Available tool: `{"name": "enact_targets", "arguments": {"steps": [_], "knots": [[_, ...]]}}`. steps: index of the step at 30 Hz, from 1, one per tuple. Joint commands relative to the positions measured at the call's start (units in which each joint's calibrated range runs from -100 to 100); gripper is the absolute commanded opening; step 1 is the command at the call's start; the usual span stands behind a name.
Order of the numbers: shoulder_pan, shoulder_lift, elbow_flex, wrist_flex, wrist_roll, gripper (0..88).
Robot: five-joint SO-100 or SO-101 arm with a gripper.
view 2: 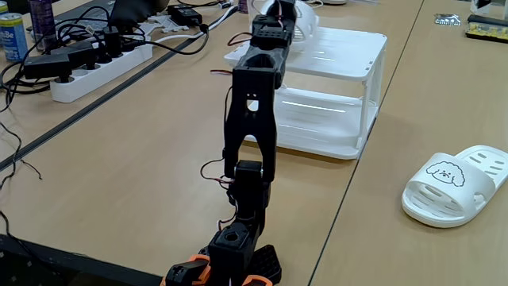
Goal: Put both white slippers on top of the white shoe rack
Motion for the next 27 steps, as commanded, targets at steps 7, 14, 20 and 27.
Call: {"name": "enact_targets", "arguments": {"steps": [7, 14, 20, 27], "knots": [[-2.43, -1.79, -6.30, -0.24, 0.42, 8.1], [-3.59, -1.62, -6.12, -0.24, 0.42, 8.1], [-3.26, -1.45, -6.12, -0.24, 0.42, 8.1], [-3.01, -1.37, -5.58, -0.24, 0.42, 8.7]]}}
